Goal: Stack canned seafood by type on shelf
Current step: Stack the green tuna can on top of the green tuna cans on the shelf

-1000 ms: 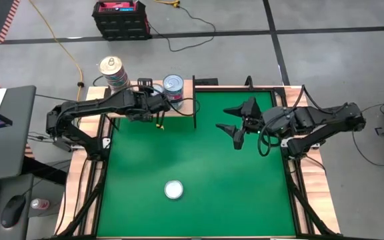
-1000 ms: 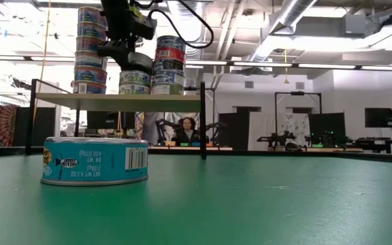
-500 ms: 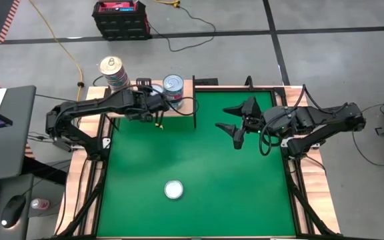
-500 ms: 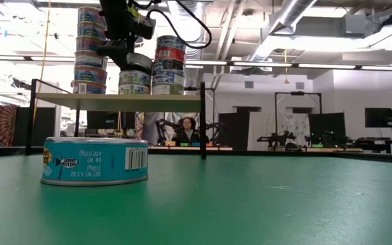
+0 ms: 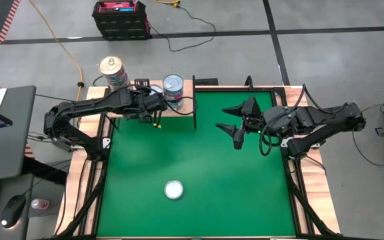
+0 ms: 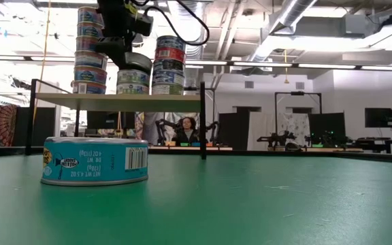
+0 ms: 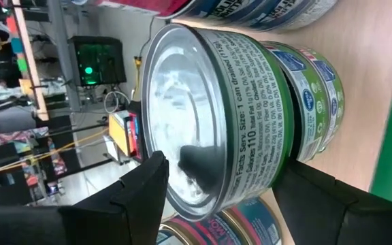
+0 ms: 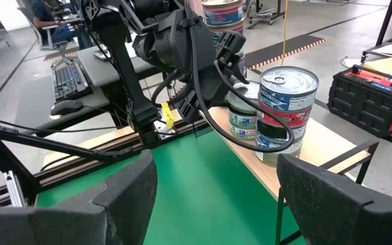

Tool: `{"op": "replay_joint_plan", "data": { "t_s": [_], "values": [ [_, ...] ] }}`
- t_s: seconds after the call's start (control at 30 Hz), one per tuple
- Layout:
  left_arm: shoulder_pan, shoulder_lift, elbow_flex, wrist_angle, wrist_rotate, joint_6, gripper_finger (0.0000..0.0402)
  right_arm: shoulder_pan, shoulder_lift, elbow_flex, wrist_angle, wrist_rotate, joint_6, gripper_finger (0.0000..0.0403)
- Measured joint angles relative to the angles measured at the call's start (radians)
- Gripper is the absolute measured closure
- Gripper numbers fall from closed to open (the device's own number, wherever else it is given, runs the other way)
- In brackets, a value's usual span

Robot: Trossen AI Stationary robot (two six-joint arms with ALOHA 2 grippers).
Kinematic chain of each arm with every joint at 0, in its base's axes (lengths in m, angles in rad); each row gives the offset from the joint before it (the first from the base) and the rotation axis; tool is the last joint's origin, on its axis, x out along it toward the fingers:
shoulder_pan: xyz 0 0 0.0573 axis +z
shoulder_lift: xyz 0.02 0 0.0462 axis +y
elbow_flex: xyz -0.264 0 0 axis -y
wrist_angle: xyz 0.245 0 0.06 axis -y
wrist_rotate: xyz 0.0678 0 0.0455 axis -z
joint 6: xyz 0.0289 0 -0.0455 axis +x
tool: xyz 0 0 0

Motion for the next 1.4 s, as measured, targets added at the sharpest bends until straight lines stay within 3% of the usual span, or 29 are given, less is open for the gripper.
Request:
{"op": "replay_joint_plan", "data": {
  "t_s": [0.37, 0.73, 1.4],
  "values": [
    [0.0, -0.001, 0.068, -0.08, 0.106, -0.002, 0.0156, 0.0, 0.0, 0.0, 0.017, 0.0, 0.0, 0.0079],
    [0.009, -0.001, 0.069, -0.089, 0.111, 0.034, 0.0156, 0.0, 0.0, 0.0, 0.035, 0.0, -0.003, 0.0079],
    [0.029, -0.002, 0.108, -0.14, 0.213, 0.061, 0.0156, -0.003, 0.0, 0.0, 0.058, 0.001, 0.0, 0.0079]
  ]
}}
